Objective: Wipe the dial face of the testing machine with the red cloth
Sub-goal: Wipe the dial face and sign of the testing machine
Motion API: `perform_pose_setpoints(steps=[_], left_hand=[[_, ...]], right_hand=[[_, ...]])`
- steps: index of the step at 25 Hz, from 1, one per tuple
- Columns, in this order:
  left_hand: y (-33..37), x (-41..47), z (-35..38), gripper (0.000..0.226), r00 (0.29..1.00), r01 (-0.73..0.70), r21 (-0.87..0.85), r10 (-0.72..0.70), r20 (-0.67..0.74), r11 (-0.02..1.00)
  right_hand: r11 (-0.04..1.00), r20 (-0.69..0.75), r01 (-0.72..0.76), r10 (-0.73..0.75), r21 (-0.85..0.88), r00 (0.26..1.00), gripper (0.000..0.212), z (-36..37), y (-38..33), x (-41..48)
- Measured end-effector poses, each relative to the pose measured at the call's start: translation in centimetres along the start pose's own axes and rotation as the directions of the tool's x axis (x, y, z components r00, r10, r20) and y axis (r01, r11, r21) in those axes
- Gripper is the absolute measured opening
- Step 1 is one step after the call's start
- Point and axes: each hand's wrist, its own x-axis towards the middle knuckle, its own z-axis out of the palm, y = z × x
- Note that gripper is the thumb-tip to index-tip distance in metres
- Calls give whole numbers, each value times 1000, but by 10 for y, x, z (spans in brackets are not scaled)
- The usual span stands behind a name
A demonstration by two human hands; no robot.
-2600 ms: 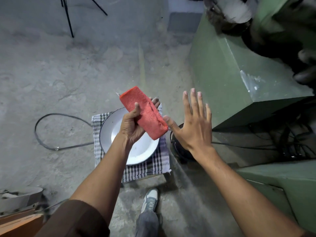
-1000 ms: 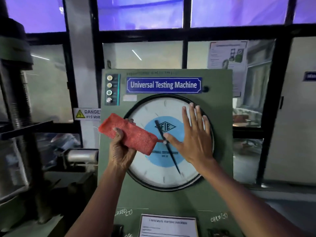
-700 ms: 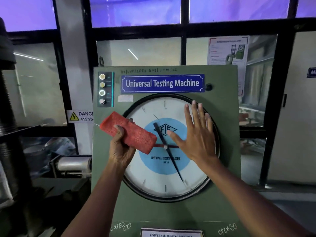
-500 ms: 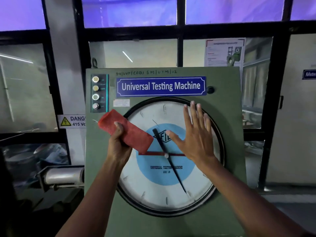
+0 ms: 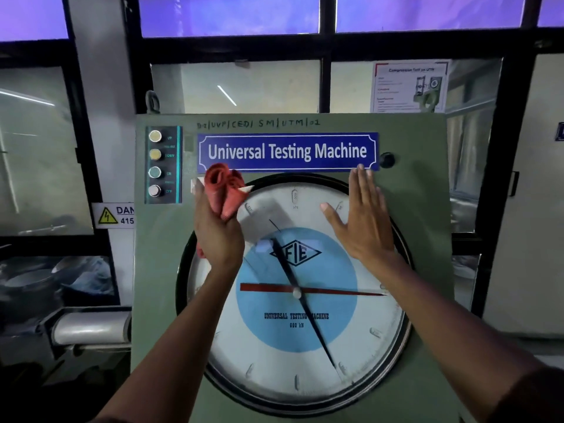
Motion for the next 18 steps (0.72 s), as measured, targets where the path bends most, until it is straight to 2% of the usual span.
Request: perform_pose_setpoints(steps=[1,3,6,8,10,13,16,18], left_hand=[[-3,5,7,74,994,-110,167,109,15,980],[-10,8,23,81,958,-286,426,254,130,859],[-30,4,47,81,921,-388,586,275,276,711],[-43,0,56,83,913,-397,630,220,342,667],[-50,-2,57,95,899,-416,647,180,400,639],[-51,-6,56,104,881,-446,605,206,425,660],[-48,-8,55,88,883,-433,568,205,422,700],[-46,-6,55,76,899,-394,513,201,390,763]], right_hand=[[1000,0,-2,2,6,1000,98,3,4,10],[1000,14,-9,8,28,1000,98,9,11,27],[998,57,-26,23,64,998,96,22,19,48],[993,121,-41,28,107,992,90,30,25,57],[987,201,-63,32,147,979,85,38,31,61],[975,199,-72,30,209,980,77,46,36,61],[972,176,-65,26,224,984,72,47,37,61],[969,191,-71,26,235,981,70,46,37,62]])
